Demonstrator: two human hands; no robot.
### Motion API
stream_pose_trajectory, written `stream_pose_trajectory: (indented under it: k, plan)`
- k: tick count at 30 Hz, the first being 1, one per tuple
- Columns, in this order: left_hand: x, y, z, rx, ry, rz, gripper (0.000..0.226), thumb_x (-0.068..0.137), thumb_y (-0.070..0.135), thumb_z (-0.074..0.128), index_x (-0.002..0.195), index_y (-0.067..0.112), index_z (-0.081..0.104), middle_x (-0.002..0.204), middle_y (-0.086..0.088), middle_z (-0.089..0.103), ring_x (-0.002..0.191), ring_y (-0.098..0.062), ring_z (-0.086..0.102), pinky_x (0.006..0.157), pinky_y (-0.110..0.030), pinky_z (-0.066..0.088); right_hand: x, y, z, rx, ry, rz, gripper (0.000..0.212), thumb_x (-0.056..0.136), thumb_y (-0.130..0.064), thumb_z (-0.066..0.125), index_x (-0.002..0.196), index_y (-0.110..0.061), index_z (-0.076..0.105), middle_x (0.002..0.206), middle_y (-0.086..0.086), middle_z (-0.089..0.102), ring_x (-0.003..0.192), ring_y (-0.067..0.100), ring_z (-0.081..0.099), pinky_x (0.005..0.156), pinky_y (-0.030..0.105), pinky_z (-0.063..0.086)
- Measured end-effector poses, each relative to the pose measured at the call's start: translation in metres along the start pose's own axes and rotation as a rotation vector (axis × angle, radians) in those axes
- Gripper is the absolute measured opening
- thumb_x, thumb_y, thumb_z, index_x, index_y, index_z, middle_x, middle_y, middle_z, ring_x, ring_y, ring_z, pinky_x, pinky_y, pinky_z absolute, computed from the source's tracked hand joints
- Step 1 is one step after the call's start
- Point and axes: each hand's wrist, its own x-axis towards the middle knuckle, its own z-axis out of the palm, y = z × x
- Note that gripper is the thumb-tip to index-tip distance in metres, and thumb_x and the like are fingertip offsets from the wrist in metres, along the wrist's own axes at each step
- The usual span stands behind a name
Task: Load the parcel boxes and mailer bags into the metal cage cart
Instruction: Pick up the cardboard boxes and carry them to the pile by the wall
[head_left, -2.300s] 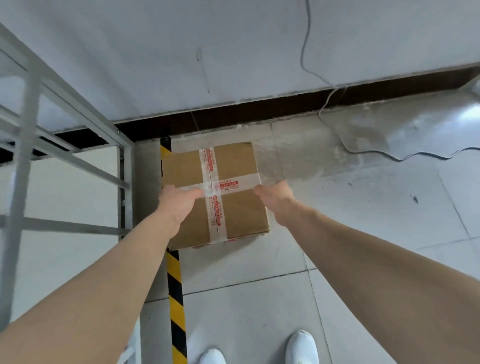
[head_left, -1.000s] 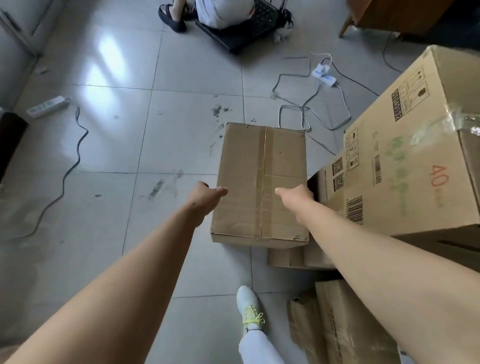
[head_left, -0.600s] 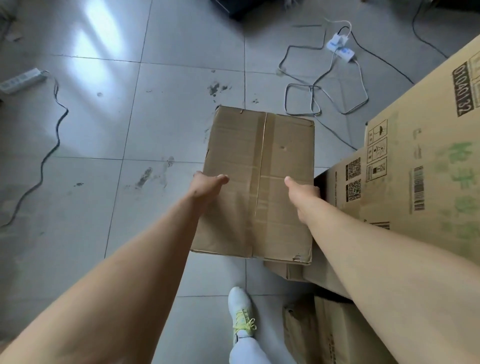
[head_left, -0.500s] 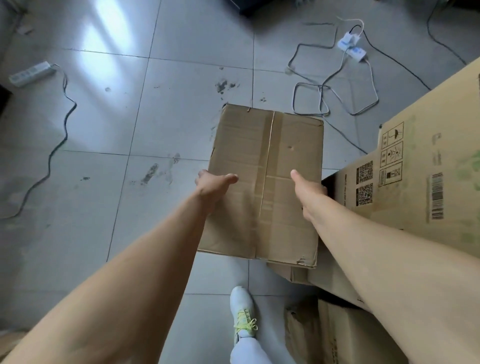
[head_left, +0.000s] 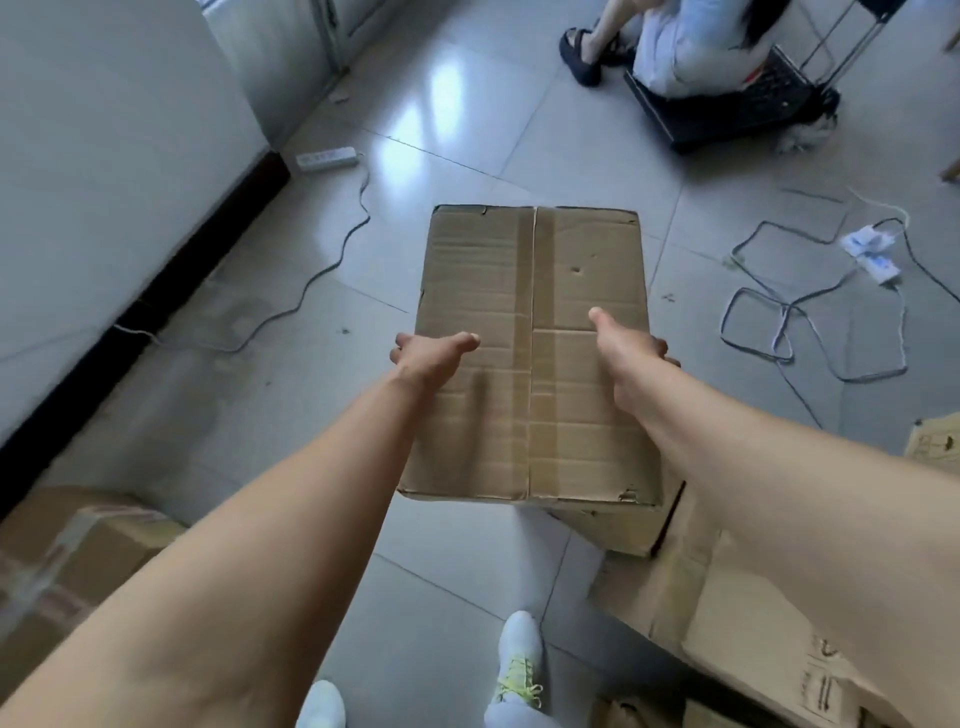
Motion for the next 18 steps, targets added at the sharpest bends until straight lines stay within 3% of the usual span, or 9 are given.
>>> stream_pose_trajectory:
  k: [4, 8, 13, 18]
  plan:
    - [-0.007, -0.028, -0.112, -0.203, 0.144, -0.007, 0.094, 0.081, 0.043, 0.07, 0.146, 0.004, 0.015, 0.149, -0.014, 0.032, 0.132, -0.029, 0.04, 0.101, -0.034, 0.036, -0.086, -0.052, 0.066, -0.134, -0.111, -0.169, 0.086, 0.084, -0.064, 0.052, 0.141, -0.005, 0.029, 0.143, 0.016, 0.028, 0.132, 0.039, 0.029, 0.111, 0.044, 0.028]
    - [-0.01, -0.09, -0.23, -0.358, 0.357, -0.035, 0.088, 0.08, 0.039, 0.071, 0.143, 0.002, 0.022, 0.147, -0.015, 0.034, 0.129, -0.031, 0.042, 0.107, -0.036, 0.037, -0.179, -0.072, 0.161, -0.192, -0.259, -0.327, 0.087, 0.08, -0.069, 0.051, 0.138, -0.007, 0.033, 0.138, 0.014, 0.031, 0.127, 0.038, 0.033, 0.108, 0.046, 0.035]
    - [-0.013, -0.203, -0.358, -0.449, 0.578, -0.141, 0.09, 0.078, 0.042, 0.071, 0.144, 0.003, 0.024, 0.146, -0.014, 0.033, 0.131, -0.031, 0.039, 0.11, -0.039, 0.034, -0.296, -0.06, 0.293, -0.332, -0.402, -0.449, 0.087, 0.085, -0.067, 0.048, 0.144, -0.006, 0.029, 0.142, 0.014, 0.032, 0.129, 0.036, 0.034, 0.108, 0.043, 0.033]
    - [-0.012, -0.321, -0.456, -0.576, 0.682, -0.32, 0.091, 0.077, 0.042, 0.072, 0.144, 0.004, 0.022, 0.147, -0.014, 0.032, 0.13, -0.032, 0.039, 0.108, -0.042, 0.036, -0.391, -0.02, 0.417, -0.466, -0.564, -0.509, 0.088, 0.084, -0.066, 0.047, 0.147, -0.008, 0.028, 0.147, 0.009, 0.03, 0.131, 0.036, 0.031, 0.104, 0.042, 0.03]
